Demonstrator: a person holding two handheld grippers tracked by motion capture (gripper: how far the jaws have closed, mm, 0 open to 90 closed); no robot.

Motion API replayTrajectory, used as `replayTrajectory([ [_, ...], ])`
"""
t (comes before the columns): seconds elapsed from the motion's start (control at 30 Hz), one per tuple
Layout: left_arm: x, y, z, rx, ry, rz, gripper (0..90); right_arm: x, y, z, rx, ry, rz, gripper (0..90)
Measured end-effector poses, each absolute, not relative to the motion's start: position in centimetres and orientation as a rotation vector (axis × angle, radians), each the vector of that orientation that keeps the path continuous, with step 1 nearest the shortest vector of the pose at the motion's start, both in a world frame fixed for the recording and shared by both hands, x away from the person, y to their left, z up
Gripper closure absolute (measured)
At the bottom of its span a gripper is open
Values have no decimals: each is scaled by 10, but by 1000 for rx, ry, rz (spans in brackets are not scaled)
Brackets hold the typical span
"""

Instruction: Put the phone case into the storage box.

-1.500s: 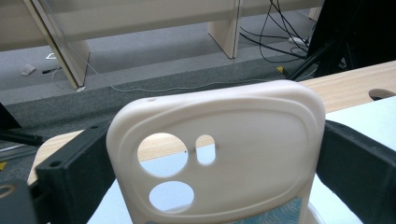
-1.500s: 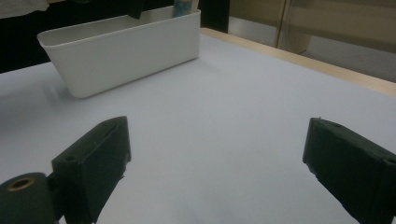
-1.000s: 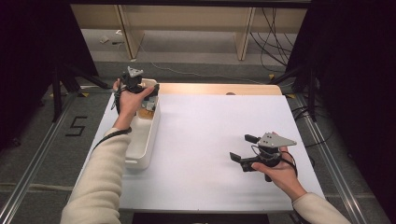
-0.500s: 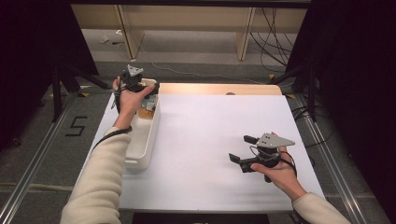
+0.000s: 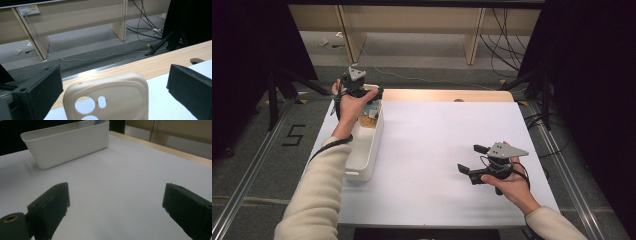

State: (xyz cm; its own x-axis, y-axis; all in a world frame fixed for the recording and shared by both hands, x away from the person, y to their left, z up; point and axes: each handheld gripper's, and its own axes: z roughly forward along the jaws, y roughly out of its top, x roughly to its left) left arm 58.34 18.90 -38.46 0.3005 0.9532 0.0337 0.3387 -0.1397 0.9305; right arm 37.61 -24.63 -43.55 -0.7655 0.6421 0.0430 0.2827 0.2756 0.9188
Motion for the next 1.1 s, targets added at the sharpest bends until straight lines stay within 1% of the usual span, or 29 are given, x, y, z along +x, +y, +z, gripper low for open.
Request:
replayTrajectory([
  [0.37,570,190,-377,1670,1160,860,0,376,-247,-435,846,2208,1487,81],
  [0.6,555,190,-374,1665,1144,837,0,376,-247,-435,845,2205,1488,81],
  [0.9,532,191,-373,1655,1109,776,0,376,-247,-434,846,2200,1486,80],
  [1.1,517,190,-375,1671,1085,763,0,376,-247,-434,846,2201,1487,80],
])
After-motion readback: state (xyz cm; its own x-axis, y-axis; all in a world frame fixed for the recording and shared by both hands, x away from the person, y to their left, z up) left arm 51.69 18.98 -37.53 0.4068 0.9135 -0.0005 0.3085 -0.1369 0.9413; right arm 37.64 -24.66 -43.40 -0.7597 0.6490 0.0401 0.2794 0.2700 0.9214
